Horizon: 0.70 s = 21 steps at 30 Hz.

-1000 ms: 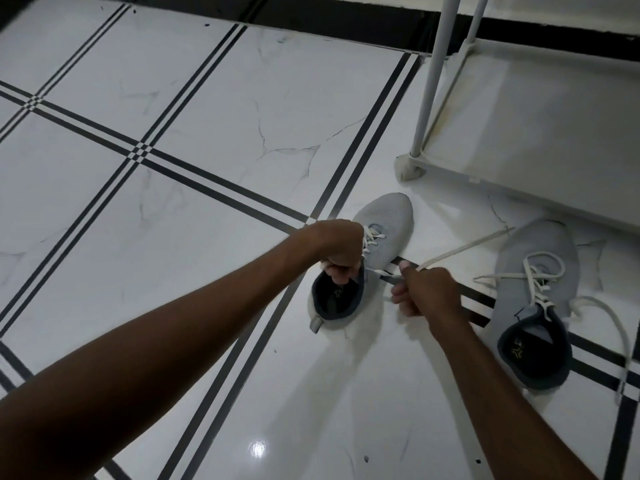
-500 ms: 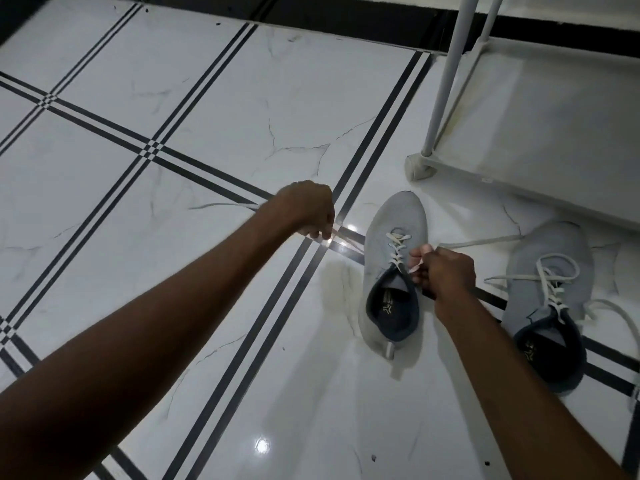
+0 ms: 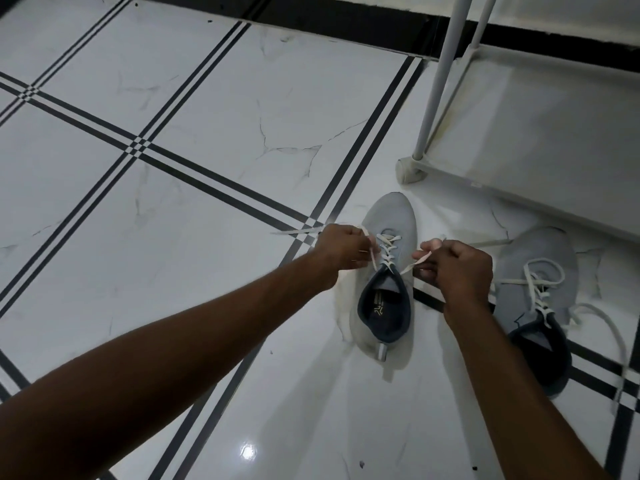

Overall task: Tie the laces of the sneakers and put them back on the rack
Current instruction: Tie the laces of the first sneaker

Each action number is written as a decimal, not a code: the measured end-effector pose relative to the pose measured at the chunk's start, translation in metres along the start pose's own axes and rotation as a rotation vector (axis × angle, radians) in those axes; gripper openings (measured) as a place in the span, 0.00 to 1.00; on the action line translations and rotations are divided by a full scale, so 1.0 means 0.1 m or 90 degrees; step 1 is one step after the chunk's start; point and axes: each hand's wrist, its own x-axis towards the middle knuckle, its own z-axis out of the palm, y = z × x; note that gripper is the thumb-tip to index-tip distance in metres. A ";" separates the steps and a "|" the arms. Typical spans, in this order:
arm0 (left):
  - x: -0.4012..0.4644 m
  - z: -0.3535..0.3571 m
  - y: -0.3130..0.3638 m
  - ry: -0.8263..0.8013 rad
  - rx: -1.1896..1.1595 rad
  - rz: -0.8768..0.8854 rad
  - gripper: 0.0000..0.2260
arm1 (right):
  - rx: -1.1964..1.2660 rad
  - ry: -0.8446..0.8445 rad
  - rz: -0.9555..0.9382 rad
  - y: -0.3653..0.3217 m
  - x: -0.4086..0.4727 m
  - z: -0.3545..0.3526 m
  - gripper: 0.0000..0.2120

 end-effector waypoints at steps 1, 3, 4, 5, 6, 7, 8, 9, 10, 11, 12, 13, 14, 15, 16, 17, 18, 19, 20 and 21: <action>0.00 -0.03 0.04 -0.035 -0.033 0.010 0.04 | 0.007 0.001 -0.008 -0.05 0.01 -0.01 0.10; 0.00 -0.07 0.09 -0.074 -0.027 0.050 0.07 | 0.016 -0.013 -0.039 -0.14 0.04 0.00 0.08; 0.01 -0.06 0.12 -0.081 0.020 0.077 0.08 | 0.023 -0.029 -0.061 -0.19 0.06 0.01 0.06; 0.01 -0.03 0.15 -0.092 0.089 0.109 0.09 | 0.034 -0.052 -0.084 -0.25 0.06 0.03 0.06; 0.00 0.00 0.18 -0.112 0.167 0.140 0.08 | 0.039 -0.076 -0.110 -0.31 0.07 0.04 0.06; -0.01 0.04 0.21 -0.149 0.233 0.157 0.07 | 0.038 -0.102 -0.137 -0.37 0.08 0.05 0.07; -0.02 0.08 0.24 -0.197 0.285 0.162 0.07 | 0.018 -0.125 -0.166 -0.42 0.10 0.07 0.08; -0.05 0.10 0.28 -0.243 0.317 0.158 0.07 | -0.001 -0.150 -0.182 -0.46 0.13 0.10 0.09; -0.07 0.11 0.32 -0.273 0.336 0.152 0.07 | -0.019 -0.176 -0.184 -0.49 0.16 0.12 0.09; -0.09 0.11 0.36 -0.286 0.341 0.153 0.06 | -0.027 -0.208 -0.171 -0.52 0.18 0.15 0.09; -0.09 0.08 0.40 -0.285 0.335 0.155 0.08 | -0.031 -0.244 -0.148 -0.53 0.21 0.17 0.08; -0.09 0.05 0.44 -0.276 0.316 0.152 0.10 | -0.028 -0.282 -0.115 -0.53 0.23 0.18 0.08; -0.09 0.00 0.48 -0.266 0.292 0.141 0.13 | -0.028 -0.314 -0.082 -0.52 0.23 0.19 0.09; -0.07 -0.05 0.51 -0.260 0.270 0.128 0.15 | -0.041 -0.332 -0.064 -0.51 0.23 0.18 0.09; -0.06 -0.11 0.53 -0.253 0.255 0.121 0.16 | -0.077 -0.335 -0.064 -0.49 0.23 0.16 0.09; -0.04 -0.16 0.55 -0.244 0.249 0.121 0.17 | -0.120 -0.335 -0.072 -0.46 0.22 0.14 0.09; -0.04 -0.21 0.57 -0.235 0.251 0.126 0.17 | -0.155 -0.342 -0.080 -0.43 0.22 0.12 0.09; -0.03 -0.26 0.59 -0.230 0.260 0.136 0.16 | -0.176 -0.354 -0.076 -0.40 0.23 0.09 0.08; -0.02 -0.30 0.60 -0.227 0.279 0.155 0.14 | -0.187 -0.364 -0.071 -0.40 0.22 0.07 0.07; -0.02 -0.33 0.61 -0.220 0.318 0.189 0.10 | -0.199 -0.373 -0.074 -0.40 0.22 0.06 0.06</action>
